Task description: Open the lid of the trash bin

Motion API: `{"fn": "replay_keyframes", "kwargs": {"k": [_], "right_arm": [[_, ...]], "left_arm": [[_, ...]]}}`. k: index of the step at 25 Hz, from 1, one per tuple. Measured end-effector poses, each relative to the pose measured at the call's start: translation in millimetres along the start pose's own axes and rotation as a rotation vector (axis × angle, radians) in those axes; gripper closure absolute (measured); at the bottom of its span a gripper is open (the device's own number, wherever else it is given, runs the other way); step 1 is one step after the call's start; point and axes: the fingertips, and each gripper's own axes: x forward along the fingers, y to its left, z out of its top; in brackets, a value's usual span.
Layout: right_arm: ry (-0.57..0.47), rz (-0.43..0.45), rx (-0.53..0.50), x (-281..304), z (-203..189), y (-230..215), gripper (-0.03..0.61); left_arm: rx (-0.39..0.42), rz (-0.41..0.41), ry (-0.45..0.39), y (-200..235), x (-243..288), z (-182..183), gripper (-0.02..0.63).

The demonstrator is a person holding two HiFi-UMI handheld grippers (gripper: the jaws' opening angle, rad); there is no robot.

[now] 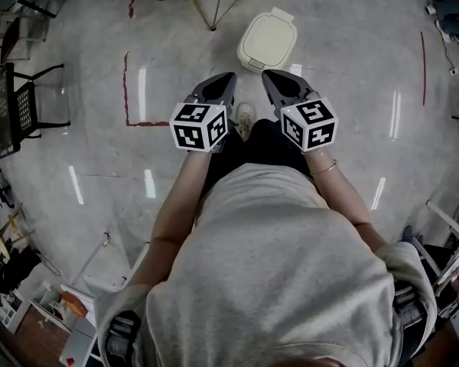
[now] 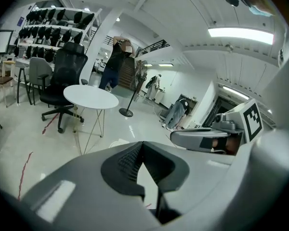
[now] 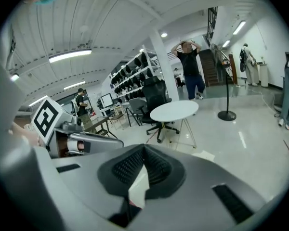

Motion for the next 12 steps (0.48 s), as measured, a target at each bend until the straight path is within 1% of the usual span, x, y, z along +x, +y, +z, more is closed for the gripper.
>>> {"fn": "replay_keyframes", "kwargs": {"k": [3,7,10,12], "right_arm": [[0.014,-0.033,0.037,1.3,-10.3,-15.0,0.571],[0.064,-0.08,0.074,3.5,-31.4,-32.2,0.571],[0.096,-0.111,0.098,7.8,-44.6,-45.7,0.571],[0.105,-0.127,0.137,11.9,-51.1,-53.3,0.571]], "left_arm": [[0.0,-0.025,0.044,1.5,15.2,-6.3,0.604],[-0.009,-0.047,0.115,10.3,32.3,-20.5,0.604],[-0.025,-0.065,0.161,18.4,45.9,-30.0,0.604],[-0.042,-0.078,0.191,22.8,52.8,-38.4,0.604]]}}
